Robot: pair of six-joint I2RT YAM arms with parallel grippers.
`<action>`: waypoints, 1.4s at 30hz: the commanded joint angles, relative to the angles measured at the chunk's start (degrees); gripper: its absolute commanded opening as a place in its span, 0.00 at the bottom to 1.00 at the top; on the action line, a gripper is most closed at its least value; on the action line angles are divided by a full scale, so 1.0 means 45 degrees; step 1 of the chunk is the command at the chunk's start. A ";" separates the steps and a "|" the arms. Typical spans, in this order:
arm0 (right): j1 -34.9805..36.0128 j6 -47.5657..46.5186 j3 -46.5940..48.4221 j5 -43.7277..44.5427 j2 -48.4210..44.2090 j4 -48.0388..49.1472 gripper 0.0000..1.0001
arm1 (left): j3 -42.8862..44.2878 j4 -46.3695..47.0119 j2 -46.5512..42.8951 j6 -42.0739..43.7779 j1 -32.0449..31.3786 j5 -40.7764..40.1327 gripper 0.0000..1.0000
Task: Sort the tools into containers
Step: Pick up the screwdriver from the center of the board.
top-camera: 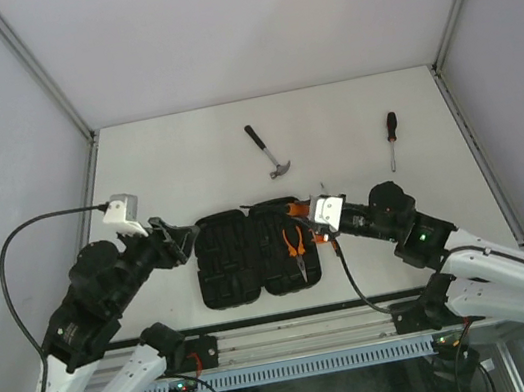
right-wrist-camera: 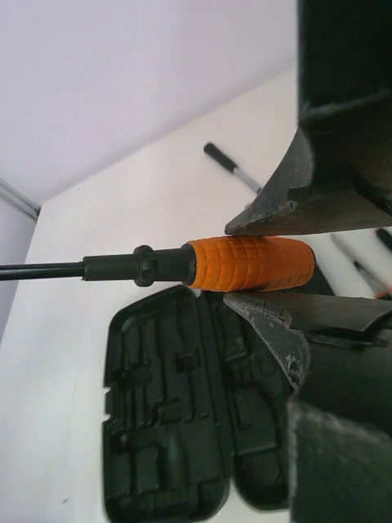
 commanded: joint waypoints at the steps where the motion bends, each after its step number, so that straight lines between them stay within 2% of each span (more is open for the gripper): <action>1: 0.0195 -0.3567 0.0730 -0.0144 -0.0140 -0.0709 0.00 | 0.1288 0.0164 0.0078 0.0589 0.0069 0.0442 0.59; 6: 0.0655 -0.6790 0.1173 -0.0684 -0.0099 -0.2065 0.00 | 0.1599 0.0078 0.0406 0.0740 0.0064 0.1267 0.61; 10: 0.1481 -0.8542 0.1858 0.0634 0.0426 -0.2993 0.00 | 0.1672 0.0144 0.0807 0.0629 0.0061 0.1934 0.63; 14: 0.1915 -0.9531 0.2892 0.1512 0.1249 -0.4214 0.00 | 0.1555 0.0710 0.1344 0.0245 -0.0002 0.3353 0.64; 21: 0.2234 -1.0744 0.3160 0.2129 0.1574 -0.4870 0.00 | 0.1198 0.1305 0.2000 0.0161 -0.0564 0.4597 0.67; 29: 0.2735 -1.1592 0.3259 0.3355 0.1818 -0.5262 0.00 | 0.0673 0.1498 0.2787 0.0152 -0.2658 0.3763 0.68; 42: 0.2934 -1.1507 0.3267 0.3467 0.1720 -0.4869 0.00 | -0.0128 0.1758 0.3766 0.0376 -0.3284 0.3707 0.69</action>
